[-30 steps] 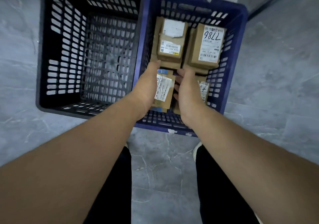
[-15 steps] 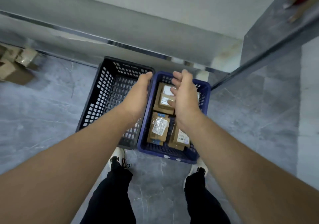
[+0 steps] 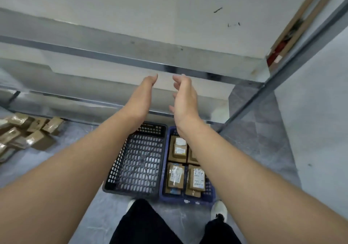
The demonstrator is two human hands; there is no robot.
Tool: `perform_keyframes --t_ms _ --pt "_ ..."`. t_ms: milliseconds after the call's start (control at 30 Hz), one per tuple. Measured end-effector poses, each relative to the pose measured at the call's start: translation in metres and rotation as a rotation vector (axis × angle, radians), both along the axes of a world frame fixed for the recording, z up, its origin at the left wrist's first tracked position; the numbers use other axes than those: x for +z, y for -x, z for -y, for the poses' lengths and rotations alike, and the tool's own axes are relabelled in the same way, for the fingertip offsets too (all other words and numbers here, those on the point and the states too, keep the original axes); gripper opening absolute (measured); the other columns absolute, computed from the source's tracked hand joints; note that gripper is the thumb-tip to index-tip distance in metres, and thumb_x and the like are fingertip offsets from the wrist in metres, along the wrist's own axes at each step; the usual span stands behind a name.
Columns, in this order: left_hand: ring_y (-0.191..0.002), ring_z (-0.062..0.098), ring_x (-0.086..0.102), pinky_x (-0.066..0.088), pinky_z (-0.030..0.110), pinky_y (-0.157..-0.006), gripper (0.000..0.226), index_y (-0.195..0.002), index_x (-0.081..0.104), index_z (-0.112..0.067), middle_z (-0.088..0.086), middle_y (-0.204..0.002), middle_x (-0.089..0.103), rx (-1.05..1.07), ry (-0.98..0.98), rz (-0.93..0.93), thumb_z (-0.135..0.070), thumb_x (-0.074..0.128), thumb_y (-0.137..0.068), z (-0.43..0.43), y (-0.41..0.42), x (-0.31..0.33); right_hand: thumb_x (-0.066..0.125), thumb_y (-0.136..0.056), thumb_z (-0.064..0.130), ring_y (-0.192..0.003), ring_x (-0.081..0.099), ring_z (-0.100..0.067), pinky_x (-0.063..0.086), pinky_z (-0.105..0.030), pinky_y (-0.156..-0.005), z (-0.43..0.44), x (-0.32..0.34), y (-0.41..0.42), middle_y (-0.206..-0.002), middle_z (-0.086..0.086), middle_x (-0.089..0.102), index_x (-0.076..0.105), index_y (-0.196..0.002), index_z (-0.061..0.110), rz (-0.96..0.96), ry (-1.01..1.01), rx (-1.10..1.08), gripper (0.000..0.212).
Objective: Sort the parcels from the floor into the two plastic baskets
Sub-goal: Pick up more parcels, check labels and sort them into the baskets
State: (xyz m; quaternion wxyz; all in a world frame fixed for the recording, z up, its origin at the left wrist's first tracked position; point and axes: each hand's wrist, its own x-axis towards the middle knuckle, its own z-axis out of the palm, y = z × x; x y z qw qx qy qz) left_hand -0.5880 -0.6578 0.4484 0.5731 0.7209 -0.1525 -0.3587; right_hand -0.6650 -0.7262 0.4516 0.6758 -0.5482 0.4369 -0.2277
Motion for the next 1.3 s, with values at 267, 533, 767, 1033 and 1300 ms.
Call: perform_keyframes --t_ms 267,533,767,1033,1300 --pt "-0.153 0.016 0.024 0.017 0.045 -0.126 0.056 -0.156 0.039 -0.029 -0.008 -0.165 0.031 0.002 0.159 0.162 -0.050 0.032 -0.105 -0.029 -0.015 0.146 0.038 -0.080 0.063 -0.131 0.056 -0.017 0.042 -0.055 -0.121 -0.012 0.146 -0.015 -0.123 0.016 0.064 0.066 -0.117 0.038 0.127 0.147 0.006 0.052" --pt "-0.149 0.015 0.031 0.025 0.048 -0.124 0.086 -0.151 0.046 -0.038 -0.011 -0.162 0.037 0.148 0.303 0.301 -0.071 0.039 -0.072 -0.044 0.019 0.273 0.037 -0.083 0.061 -0.120 0.057 -0.008 0.044 -0.053 -0.120 -0.009 0.261 0.013 -0.115 0.021 0.058 0.068 -0.123 0.035 0.237 0.400 0.115 0.056" --pt "-0.149 0.015 0.030 0.030 0.049 -0.120 0.062 -0.153 0.042 -0.040 -0.015 -0.161 0.037 0.220 0.393 0.370 -0.064 0.036 -0.096 -0.052 0.060 0.340 0.035 -0.083 0.061 -0.142 0.050 -0.016 0.041 -0.053 -0.123 -0.007 0.333 0.039 -0.129 0.018 0.054 0.065 -0.146 0.028 0.355 0.450 0.241 0.077" --pt "-0.153 0.020 0.021 0.026 0.053 -0.121 0.064 -0.155 0.038 -0.038 -0.011 -0.164 0.030 0.343 0.398 0.498 -0.064 0.033 -0.097 -0.077 0.094 0.379 0.034 -0.085 0.059 -0.141 0.049 -0.012 0.040 -0.053 -0.124 -0.025 0.370 0.054 -0.132 0.020 0.053 0.063 -0.149 0.026 0.473 0.440 0.391 0.077" --pt "-0.153 0.019 0.021 0.024 0.052 -0.122 0.070 -0.157 0.036 -0.037 -0.009 -0.166 0.029 0.578 0.284 0.557 -0.067 0.033 -0.094 -0.155 0.119 0.367 0.036 -0.087 0.060 -0.118 0.051 -0.006 0.042 -0.056 -0.120 -0.103 0.350 0.043 -0.126 0.015 0.057 0.067 -0.135 0.027 0.497 0.354 0.659 0.066"
